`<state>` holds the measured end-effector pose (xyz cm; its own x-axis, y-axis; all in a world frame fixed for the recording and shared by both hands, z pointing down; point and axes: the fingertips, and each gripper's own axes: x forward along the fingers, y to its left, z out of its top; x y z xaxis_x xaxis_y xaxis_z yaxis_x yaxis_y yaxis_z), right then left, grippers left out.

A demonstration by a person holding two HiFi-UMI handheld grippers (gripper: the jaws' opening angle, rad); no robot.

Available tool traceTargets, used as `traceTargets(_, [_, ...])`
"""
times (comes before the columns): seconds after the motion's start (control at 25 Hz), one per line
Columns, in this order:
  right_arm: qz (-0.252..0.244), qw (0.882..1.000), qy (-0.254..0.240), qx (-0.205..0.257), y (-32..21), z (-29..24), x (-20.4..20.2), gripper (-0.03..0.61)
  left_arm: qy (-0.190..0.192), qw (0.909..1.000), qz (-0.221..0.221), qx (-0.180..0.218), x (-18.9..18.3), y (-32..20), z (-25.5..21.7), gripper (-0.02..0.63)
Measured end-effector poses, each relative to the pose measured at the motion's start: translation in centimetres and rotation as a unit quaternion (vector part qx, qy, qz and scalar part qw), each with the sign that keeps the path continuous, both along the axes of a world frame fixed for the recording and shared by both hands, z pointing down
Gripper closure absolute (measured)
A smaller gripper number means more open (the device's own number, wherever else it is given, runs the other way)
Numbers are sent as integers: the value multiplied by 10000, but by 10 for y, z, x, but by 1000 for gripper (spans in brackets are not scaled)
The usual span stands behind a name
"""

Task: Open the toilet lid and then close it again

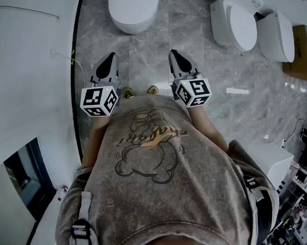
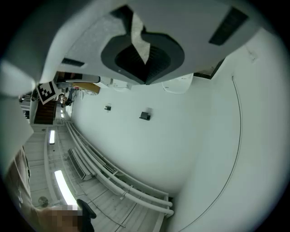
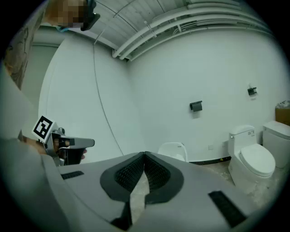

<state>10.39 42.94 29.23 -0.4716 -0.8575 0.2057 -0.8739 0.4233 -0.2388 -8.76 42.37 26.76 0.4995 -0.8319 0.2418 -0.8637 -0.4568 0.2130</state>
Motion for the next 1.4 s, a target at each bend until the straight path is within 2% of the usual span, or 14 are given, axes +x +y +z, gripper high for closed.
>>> traceTargets(0.44, [-253, 9995, -177, -19, -20, 7, 12, 552, 53, 9999, -127, -91, 15, -13, 10, 604])
traceTargets(0.64, [-383, 9992, -60, -72, -54, 26, 7, 552, 120, 9993, -323, -113, 8, -46, 31, 604])
traceTargets(1.08, [-397, 9987, 127, -299, -185, 86, -25, 551, 76, 9996, 32, -280, 1, -184, 95, 604])
traceTargets(1.24, [-410, 9975, 125, -562, -235, 128, -37, 551, -46, 9990, 101, -437, -4, -242, 133, 604])
traceTargets(1.4, [-418, 9952, 167, -867, -271, 192, -40, 552, -205, 9977, 241, -602, 2, -285, 185, 604])
